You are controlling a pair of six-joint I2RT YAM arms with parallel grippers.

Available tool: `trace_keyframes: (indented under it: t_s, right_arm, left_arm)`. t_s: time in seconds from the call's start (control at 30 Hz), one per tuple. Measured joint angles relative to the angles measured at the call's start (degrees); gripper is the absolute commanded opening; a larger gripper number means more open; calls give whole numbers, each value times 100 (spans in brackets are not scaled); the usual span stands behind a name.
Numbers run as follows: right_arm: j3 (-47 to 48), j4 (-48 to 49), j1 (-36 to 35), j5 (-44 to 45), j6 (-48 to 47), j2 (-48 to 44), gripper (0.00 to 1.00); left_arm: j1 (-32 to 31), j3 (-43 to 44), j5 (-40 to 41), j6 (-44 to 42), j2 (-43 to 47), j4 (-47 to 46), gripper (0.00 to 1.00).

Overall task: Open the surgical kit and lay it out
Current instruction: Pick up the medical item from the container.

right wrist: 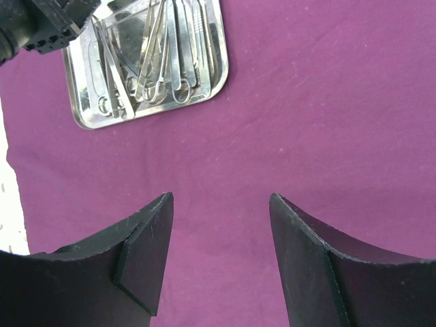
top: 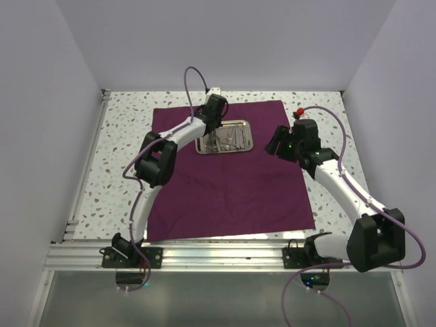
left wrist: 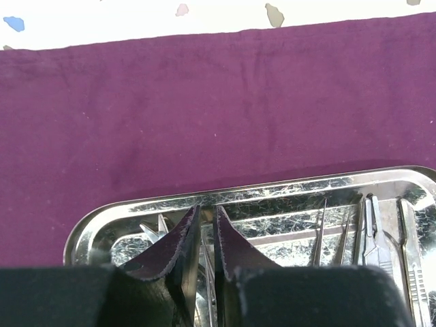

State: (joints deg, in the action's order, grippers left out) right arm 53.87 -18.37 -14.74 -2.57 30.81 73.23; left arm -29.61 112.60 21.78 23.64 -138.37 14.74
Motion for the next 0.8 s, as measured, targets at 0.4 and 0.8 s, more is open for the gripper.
trace_keyframes:
  t_s: [0.4,0.8]
  right_arm:
    - [0,-2,0,0,0,66,63]
    - [0,2,0,0,0,138,59]
  left_arm:
    - [-7,22,-61,85,-179,66,11]
    - [-7,44,-52,85,-181,83,0]
